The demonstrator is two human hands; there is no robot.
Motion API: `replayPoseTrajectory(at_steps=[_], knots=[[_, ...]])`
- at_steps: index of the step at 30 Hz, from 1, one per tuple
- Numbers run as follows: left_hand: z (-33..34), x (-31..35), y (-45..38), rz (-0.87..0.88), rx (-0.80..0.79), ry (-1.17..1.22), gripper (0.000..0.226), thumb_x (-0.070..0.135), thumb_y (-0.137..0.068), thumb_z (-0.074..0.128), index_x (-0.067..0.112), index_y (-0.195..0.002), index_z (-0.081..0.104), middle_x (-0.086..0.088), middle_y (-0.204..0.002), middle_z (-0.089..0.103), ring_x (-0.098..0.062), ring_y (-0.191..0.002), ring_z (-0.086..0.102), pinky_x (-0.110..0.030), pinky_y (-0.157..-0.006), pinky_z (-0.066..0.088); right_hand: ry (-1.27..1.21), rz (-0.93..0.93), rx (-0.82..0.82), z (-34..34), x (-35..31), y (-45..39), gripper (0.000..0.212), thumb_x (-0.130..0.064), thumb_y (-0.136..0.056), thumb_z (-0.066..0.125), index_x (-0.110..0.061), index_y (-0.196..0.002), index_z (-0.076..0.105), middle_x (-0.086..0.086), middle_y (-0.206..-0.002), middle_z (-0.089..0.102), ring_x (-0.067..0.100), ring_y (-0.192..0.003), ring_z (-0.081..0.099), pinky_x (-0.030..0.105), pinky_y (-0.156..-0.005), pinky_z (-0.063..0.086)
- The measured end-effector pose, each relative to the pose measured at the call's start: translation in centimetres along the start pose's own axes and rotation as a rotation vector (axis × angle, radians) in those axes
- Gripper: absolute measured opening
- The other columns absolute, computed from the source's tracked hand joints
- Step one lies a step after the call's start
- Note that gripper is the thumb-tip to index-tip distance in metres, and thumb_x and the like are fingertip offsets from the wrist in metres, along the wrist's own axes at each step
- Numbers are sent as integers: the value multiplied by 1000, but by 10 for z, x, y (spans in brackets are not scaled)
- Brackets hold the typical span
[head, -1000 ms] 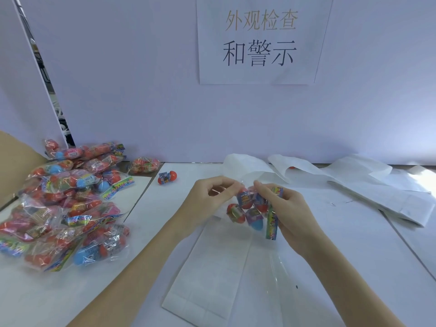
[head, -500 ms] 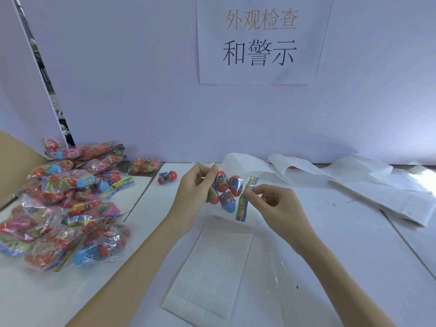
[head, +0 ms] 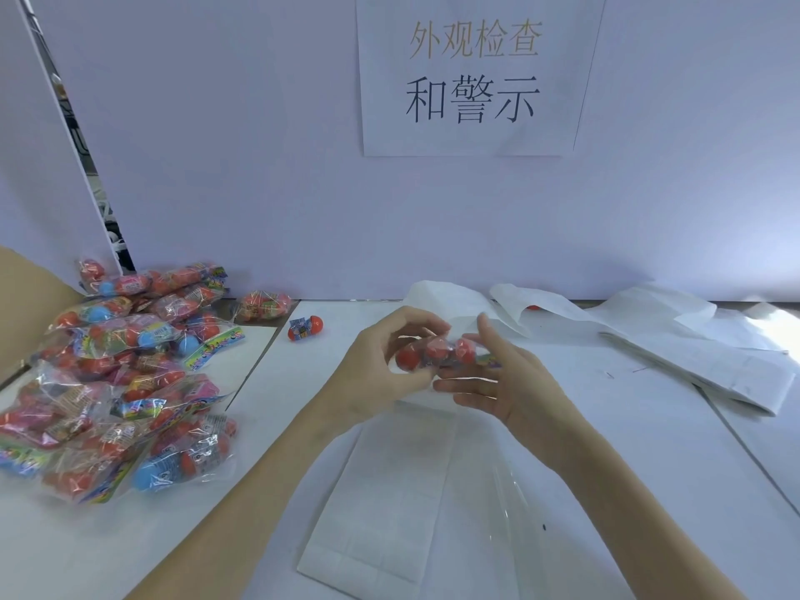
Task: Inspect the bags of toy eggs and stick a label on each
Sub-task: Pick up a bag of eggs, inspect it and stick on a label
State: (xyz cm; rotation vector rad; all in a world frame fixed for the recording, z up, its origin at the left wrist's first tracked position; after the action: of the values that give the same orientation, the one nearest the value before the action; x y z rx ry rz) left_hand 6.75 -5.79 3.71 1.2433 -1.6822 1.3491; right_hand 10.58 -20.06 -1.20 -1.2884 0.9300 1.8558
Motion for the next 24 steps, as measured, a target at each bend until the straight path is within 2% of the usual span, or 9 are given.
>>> replayPoseTrajectory(at_steps=[4,7,9,10,12,15,20,22,24], knots=[[10,3,3,36,-54,-72,55,-11,-82,71,21,-127,63,8,-126,65,-20,-125,62,-26,-103,50,-39,-31,44,-2,2,-1,70,-41,-80,82,-14,-138,53,10,-108,79,29,-97,78,26,-71,58],[8,6,2,64,-68,-35,53,-2,-86,75,20,-133,62,6,-139,57,-19,-139,53,-27,-116,40,-125,-38,70,-7,-1,-2,60,-17,-86,83,-12,-139,57,6,-105,78,18,-84,74,24,-72,55],[2,2,0,24,-51,3,54,8,-89,70,28,-138,61,9,-149,51,-12,-147,42,-27,-122,31,-171,-41,53,-9,-5,-4,54,-9,-88,79,-11,-138,59,10,-110,77,20,-89,70,24,-71,51],[-3,-3,-2,-27,-17,46,51,16,-90,68,32,-138,61,11,-150,51,-8,-145,43,-28,-122,31,-181,-43,45,-11,-6,-4,53,-8,-89,78,-13,-138,59,12,-114,76,22,-95,70,25,-73,49],[-11,-15,-3,-127,59,128,45,27,-94,68,36,-138,61,12,-143,59,-8,-133,57,-29,-112,43,-158,-49,36,-12,-8,-4,48,-10,-92,75,-18,-138,61,11,-116,76,19,-100,69,29,-81,44],[-16,-27,-2,-179,141,197,45,13,-98,72,28,-139,58,8,-127,71,-16,-110,73,-24,-93,54,-120,-94,43,-12,-10,-2,31,-12,-99,68,-11,-130,69,7,-108,77,14,-89,68,28,-90,51],[-27,-34,0,-220,285,230,44,9,-93,77,33,-127,64,4,-113,76,-19,-93,77,-23,-80,59,-30,-110,125,-18,-8,1,19,-7,-101,65,-6,-118,73,15,-105,80,18,-81,74,23,-79,61],[-29,-35,1,-219,302,195,39,9,-94,76,33,-123,67,0,-112,76,-23,-89,76,-30,-72,62,-26,-64,124,-15,-2,1,19,-5,-100,66,-5,-118,73,18,-106,79,24,-87,75,26,-77,62],[-28,-33,1,-194,288,130,35,9,-95,74,34,-120,70,-2,-111,75,-27,-87,76,-38,-71,65,-39,-40,104,-12,1,1,23,0,-99,64,-5,-120,72,20,-107,78,30,-96,74,27,-79,62]])
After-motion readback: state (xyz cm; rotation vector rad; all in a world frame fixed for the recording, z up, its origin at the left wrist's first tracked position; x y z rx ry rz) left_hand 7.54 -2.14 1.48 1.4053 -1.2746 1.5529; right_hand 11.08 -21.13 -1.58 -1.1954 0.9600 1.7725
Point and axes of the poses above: each hand's wrist, its own y-axis away from the middle knuckle, its own z-axis out of the palm, x = y × z, the point moved 10 cm from there along -y, towards the middle knuckle
